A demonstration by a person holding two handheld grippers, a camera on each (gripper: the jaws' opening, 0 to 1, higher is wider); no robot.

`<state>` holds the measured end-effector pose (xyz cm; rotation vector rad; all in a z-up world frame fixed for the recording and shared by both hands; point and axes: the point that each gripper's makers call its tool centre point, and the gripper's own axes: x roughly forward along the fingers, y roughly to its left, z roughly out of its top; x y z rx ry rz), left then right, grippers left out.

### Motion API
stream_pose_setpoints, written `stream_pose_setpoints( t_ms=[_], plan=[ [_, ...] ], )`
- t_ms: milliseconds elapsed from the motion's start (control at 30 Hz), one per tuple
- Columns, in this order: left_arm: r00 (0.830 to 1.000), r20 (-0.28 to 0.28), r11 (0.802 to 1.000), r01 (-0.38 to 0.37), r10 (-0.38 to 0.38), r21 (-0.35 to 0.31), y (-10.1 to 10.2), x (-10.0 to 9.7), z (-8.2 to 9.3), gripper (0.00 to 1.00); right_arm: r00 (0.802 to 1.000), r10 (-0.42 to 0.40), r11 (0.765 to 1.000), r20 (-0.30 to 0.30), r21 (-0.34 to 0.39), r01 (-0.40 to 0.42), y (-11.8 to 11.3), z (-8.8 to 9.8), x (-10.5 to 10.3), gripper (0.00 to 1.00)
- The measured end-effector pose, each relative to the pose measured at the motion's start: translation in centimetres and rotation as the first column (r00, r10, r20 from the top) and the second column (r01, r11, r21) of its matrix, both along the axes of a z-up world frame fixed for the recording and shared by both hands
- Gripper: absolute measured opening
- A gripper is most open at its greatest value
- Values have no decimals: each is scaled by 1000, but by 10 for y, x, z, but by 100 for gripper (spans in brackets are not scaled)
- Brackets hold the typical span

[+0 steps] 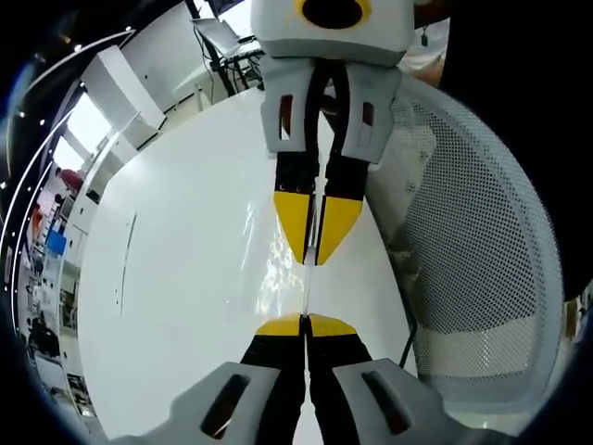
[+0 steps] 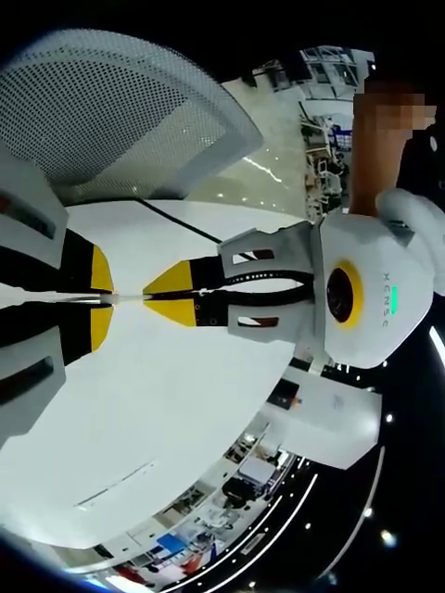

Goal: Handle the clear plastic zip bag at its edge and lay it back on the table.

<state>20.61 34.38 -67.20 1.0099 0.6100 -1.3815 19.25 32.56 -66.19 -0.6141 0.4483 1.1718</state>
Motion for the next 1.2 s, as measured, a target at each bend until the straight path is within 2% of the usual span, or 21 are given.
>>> stream_pose_setpoints(
  t_ms=[1200],
  plan=[
    [1000, -7, 1000, -16, 16, 3, 7, 5, 2, 0, 1000, -15, 1000, -8, 15, 15, -3, 3, 2, 0]
  ],
)
